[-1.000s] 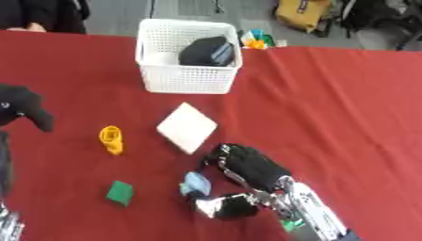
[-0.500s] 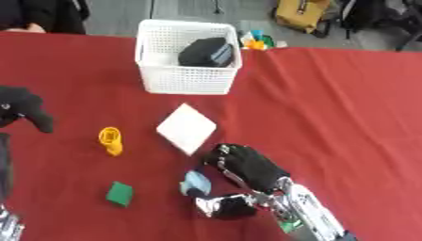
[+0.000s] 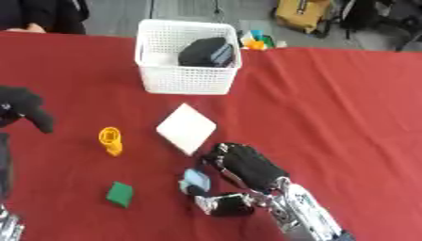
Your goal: Pick up objects on the table and place them in the box.
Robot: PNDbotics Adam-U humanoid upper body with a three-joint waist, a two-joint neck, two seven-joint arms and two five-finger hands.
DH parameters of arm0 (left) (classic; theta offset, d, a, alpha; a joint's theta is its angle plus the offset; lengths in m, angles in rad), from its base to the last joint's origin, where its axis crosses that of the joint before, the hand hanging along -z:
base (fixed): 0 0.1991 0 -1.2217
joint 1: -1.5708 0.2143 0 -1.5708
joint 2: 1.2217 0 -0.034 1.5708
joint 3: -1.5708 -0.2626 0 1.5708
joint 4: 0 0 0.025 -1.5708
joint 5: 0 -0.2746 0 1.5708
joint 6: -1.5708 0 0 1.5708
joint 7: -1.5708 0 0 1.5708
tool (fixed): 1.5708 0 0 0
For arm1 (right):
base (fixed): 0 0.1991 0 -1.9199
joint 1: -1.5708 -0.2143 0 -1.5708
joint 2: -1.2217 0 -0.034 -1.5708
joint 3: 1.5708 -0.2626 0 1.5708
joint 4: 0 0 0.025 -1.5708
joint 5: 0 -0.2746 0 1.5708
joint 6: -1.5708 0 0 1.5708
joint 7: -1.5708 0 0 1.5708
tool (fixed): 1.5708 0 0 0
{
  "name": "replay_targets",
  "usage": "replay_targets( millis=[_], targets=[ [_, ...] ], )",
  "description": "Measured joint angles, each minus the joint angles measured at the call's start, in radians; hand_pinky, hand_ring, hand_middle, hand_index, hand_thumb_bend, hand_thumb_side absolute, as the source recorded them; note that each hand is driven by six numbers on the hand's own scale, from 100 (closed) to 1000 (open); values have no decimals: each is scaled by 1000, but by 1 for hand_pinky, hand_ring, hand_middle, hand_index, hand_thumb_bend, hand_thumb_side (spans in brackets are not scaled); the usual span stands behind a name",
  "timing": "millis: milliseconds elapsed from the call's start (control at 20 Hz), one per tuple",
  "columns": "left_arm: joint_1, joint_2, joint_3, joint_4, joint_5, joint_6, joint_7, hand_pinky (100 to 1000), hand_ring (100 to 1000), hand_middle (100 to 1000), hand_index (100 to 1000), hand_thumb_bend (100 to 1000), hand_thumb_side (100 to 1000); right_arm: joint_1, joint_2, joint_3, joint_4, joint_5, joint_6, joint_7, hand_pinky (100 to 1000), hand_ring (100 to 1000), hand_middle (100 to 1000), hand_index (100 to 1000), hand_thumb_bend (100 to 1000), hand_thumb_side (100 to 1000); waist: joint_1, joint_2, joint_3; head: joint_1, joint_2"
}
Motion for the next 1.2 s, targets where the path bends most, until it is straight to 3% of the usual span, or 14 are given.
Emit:
replay_targets(
  millis=[550,600,1200],
  targets=[
    [0,0,0,0,-2,0,0,334,442,543,715,100,881,-1,7,5,10,23,-2,-31,280,639,100,604,141,555,0,1,0,0,0],
    [0,0,0,0,-3,0,0,334,443,543,715,100,880,-1,7,5,11,23,-2,-34,266,635,100,587,102,563,0,1,0,0,0],
    [-1,0,0,0,-3,1,0,335,443,543,714,100,879,3,7,5,15,23,8,-84,206,608,100,518,100,543,0,0,-2,1,0]
  ],
)
